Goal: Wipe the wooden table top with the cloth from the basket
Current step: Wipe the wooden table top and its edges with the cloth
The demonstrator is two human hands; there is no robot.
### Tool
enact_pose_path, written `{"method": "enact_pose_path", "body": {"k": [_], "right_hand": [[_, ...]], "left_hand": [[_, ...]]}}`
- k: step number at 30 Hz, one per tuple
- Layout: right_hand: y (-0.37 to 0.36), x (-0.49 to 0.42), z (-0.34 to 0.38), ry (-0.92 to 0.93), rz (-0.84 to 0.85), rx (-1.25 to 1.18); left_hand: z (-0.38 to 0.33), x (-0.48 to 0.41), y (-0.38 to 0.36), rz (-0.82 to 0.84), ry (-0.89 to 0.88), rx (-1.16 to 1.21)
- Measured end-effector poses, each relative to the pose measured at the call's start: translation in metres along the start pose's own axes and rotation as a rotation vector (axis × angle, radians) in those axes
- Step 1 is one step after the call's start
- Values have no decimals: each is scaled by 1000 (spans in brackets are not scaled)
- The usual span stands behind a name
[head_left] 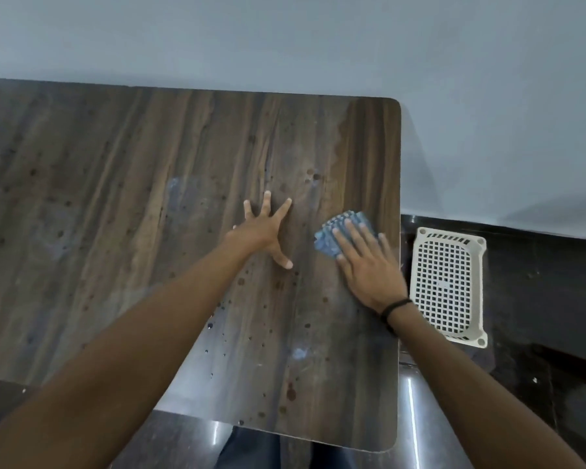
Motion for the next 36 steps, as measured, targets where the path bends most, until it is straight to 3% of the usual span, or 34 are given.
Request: {"method": "enact_pose_path", "body": {"k": [4,5,8,9,10,12,13,14,16,18,19,22,23,26,27,28,31,32,34,36], "right_hand": [[9,-35,-41,-414,-16,-109],[5,-30,-24,-356,-8,-79],[-6,13,11,152,20,25],[-2,12,-1,187,16,43],[2,1,-17,111,-4,29],[13,-20,-46,-253,-26,-80],[11,-17,-40,-344,-29,-93],[7,-8,-19,-286,-13,-54],[-7,28,26,112,32,24],[-5,45,12,299,55,50],[0,37,-5,232,37,42],[7,21,-36,-263,37,-85],[3,32,-18,-239,37,-50],[-11,89,30,298,55,77],[-9,88,20,360,52,86],[-4,75,6,304,34,81],[4,39,-30,-242,8,-65],[0,45,-15,-263,9,-60],[-11,78,35,71,29,5],[-14,101,37,369,73,53]], "left_hand": [[1,12,-19,-22,20,-29],[0,12,-18,-21,27,-28],[0,13,-17,-2,56,-25],[0,15,-16,-1,65,-27],[0,16,-15,-3,70,-24],[-3,18,-13,-9,62,-12],[-4,18,-13,-11,59,-10],[-4,20,-13,-14,57,-11],[-3,26,-13,-38,47,-16],[-3,35,-19,-44,29,-18],[-3,41,-26,-35,27,-14],[8,59,-55,24,63,-15],[12,64,-64,33,73,-13],[11,68,-74,9,61,-14],[8,68,-72,0,58,-22],[6,69,-70,-5,61,-29],[7,71,-69,-1,75,-33],[7,71,-69,1,75,-35],[7,71,-70,1,75,-35],[7,71,-69,-1,79,-38]]}}
Point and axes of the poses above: each hand's wrist, its own x-axis away from the middle knuckle, its own y-axis out of the back of the hand, z = x × y, the point moved 10 cm from there along -x, towards the middle knuckle, and after that the axes turned 12 degrees about -y, right-handed, at the moved point
